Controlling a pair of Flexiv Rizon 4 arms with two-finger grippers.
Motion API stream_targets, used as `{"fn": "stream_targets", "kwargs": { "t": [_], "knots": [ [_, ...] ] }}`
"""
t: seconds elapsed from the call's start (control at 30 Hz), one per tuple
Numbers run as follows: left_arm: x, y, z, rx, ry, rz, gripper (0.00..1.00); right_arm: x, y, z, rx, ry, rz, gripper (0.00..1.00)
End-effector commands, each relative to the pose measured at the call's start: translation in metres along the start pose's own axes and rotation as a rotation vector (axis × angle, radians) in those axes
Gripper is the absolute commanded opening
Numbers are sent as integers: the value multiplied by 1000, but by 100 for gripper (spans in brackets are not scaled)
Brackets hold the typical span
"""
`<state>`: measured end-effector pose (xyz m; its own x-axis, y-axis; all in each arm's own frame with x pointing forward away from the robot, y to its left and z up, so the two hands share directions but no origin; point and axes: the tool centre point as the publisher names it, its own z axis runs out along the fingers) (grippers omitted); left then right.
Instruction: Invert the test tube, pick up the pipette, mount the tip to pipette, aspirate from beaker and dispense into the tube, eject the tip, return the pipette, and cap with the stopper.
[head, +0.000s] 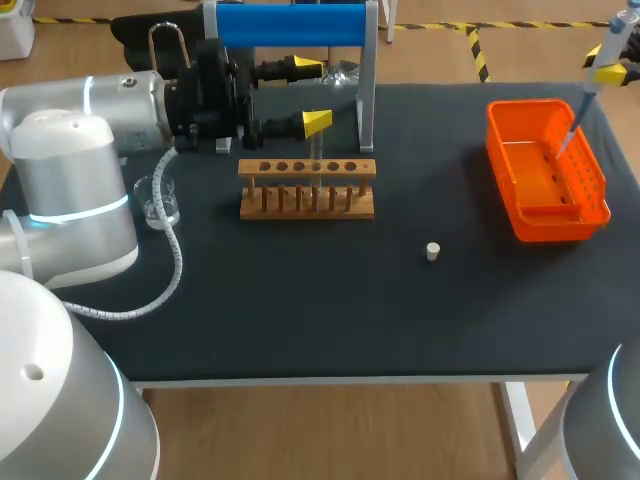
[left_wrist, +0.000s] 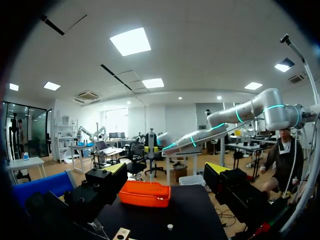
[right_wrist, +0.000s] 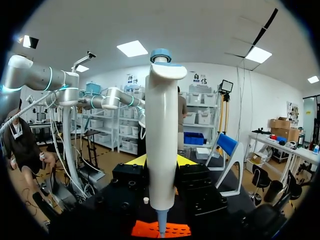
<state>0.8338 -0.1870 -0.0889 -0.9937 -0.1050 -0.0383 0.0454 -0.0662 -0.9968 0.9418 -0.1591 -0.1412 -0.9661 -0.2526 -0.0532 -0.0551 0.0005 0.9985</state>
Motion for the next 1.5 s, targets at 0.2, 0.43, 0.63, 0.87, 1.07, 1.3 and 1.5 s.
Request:
{"fn": "stream_targets", "kwargs": {
  "t": [0.2,0.43,0.63,0.87,1.07,1.3,1.5],
  "knots": [
    [0,1,-1,3,0,1,100,-1,1,-2,7,-12,1,0],
    [0,1,-1,3,0,1,100,-1,2,-2,16,-33,9,0],
    [0,1,-1,3,0,1,100,-1,2,-2,16,-33,9,0],
    [0,1,-1,3,0,1,100,-1,2,-2,16,-33,9,0],
    [4,-7,14,22,4,35,100,-1,2,-2,16,-33,9,0],
    [-2,-13,55,7,20,55,100,-1,2,-2,16,-33,9,0],
    [-12,-16,93,-8,32,28,100,-1,2,-2,16,-33,9,0]
  ]
}}
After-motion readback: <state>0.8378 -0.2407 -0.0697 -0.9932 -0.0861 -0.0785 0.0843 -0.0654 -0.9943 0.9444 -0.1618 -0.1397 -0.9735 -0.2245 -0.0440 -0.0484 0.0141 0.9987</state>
